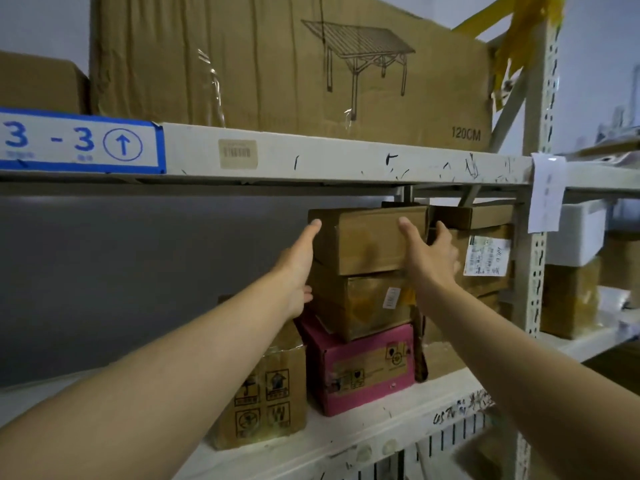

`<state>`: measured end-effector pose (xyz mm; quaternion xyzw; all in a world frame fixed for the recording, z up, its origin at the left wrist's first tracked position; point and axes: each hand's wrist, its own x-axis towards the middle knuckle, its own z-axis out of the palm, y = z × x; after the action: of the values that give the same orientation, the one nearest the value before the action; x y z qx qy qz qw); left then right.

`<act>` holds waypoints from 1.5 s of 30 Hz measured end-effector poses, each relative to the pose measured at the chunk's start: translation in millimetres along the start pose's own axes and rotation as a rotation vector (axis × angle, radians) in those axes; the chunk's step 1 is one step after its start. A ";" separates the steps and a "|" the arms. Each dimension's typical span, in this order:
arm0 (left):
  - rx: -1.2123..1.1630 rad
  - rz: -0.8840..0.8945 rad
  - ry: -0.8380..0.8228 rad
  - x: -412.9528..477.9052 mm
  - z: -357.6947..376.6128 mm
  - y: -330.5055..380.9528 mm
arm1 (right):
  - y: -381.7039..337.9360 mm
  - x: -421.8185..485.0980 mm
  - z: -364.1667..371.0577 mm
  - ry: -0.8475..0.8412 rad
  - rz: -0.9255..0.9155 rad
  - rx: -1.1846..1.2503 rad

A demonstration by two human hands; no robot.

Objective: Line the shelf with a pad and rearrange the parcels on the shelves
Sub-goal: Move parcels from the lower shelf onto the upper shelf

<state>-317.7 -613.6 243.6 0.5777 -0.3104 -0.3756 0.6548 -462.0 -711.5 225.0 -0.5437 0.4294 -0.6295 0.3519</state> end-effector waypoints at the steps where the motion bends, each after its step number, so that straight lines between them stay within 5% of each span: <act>1: -0.013 -0.018 -0.001 2.2 3.5 1.9 | -3.7 3.6 0.8 -0.029 0.000 -0.003; 18: -0.073 -0.112 -0.045 27.7 28.7 27.9 | -15.0 33.8 3.5 -0.233 0.127 0.177; 27: -0.186 -0.042 -0.131 0.6 -37.8 16.8 | -35.7 -19.5 7.0 -0.382 0.087 0.213; 35: -0.237 -0.033 0.078 -35.5 -127.7 15.9 | -42.9 -83.5 49.9 -0.591 0.041 0.183; 40: -0.252 -0.062 0.236 -56.0 -206.0 1.0 | 3.0 -111.6 69.4 -0.725 0.100 -0.037; 45: -0.236 -0.131 0.410 -69.6 -266.7 -36.3 | 42.4 -122.6 83.0 -0.704 0.189 -0.146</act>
<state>-135.0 -416.6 172.3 0.5803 -0.0868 -0.3260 0.7412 -361.4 -629.3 142.3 -0.7086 0.3740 -0.3365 0.4949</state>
